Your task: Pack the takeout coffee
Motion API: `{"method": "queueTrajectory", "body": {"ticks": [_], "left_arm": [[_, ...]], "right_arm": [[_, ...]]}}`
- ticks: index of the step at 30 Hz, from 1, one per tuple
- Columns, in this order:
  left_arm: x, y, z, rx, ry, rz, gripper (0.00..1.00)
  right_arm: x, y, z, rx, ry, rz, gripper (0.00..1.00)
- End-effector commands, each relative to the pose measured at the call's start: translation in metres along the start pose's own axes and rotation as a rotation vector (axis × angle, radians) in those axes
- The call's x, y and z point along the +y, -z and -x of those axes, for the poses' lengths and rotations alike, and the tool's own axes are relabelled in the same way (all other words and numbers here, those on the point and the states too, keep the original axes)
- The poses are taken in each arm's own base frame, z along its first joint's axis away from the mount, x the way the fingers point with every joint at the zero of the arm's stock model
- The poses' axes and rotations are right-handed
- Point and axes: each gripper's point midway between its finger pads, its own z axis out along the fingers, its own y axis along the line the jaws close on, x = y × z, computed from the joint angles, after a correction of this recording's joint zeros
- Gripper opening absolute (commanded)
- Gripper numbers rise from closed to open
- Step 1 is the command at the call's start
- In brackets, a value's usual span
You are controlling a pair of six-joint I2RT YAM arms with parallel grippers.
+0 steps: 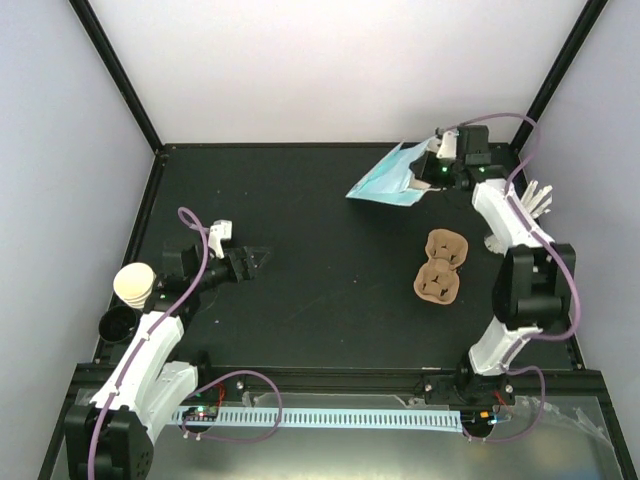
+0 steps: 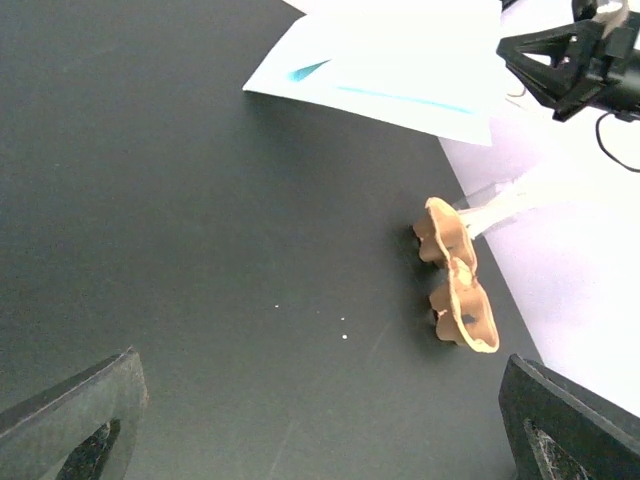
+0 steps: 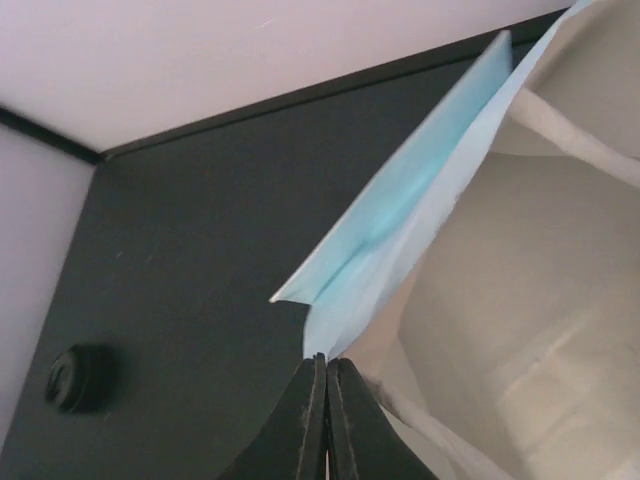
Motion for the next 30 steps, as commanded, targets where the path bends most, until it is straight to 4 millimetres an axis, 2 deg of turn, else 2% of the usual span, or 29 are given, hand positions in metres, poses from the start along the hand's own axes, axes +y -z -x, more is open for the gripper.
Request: {"method": "queueTrajectory", "body": {"ticks": [1, 4, 7, 13, 16, 19, 21, 24, 26, 28, 30], "left_arm": [[-0.037, 0.000, 0.015, -0.002, -0.055, -0.115, 0.99], [-0.053, -0.004, 0.010, 0.033, -0.088, -0.141, 0.99], [-0.064, -0.007, 0.006, 0.043, -0.116, -0.140, 0.99], [-0.082, -0.015, -0.007, 0.067, -0.169, -0.145, 0.99], [-0.086, -0.019, -0.015, 0.093, -0.188, -0.135, 0.99], [-0.090, -0.023, -0.023, 0.115, -0.211, -0.126, 0.99], [-0.092, -0.027, -0.029, 0.131, -0.227, -0.111, 0.99], [-0.095, -0.033, -0.040, 0.162, -0.269, -0.072, 0.99], [-0.094, -0.038, -0.044, 0.167, -0.308, -0.022, 0.99], [-0.099, -0.044, -0.051, 0.182, -0.359, 0.011, 0.99], [-0.103, -0.051, -0.056, 0.191, -0.417, 0.045, 0.99]], "right_arm": [[0.056, 0.020, -0.033, 0.007, 0.074, 0.093, 0.05], [0.080, 0.030, -0.065, 0.022, 0.088, 0.100, 0.05], [0.095, 0.039, -0.105, 0.023, 0.071, 0.115, 0.05], [0.110, 0.057, -0.188, 0.062, 0.046, 0.146, 0.05], [0.118, 0.064, -0.223, 0.109, 0.064, 0.186, 0.06], [0.123, 0.070, -0.251, 0.177, 0.091, 0.219, 0.11], [0.125, 0.074, -0.262, 0.219, 0.097, 0.244, 0.18], [0.119, 0.081, -0.265, 0.231, 0.121, 0.216, 0.38], [0.109, 0.086, -0.257, 0.191, 0.132, 0.149, 0.46], [0.088, 0.091, -0.245, 0.131, 0.132, 0.027, 0.55], [0.076, 0.098, -0.232, 0.082, 0.140, -0.047, 0.55]]}}
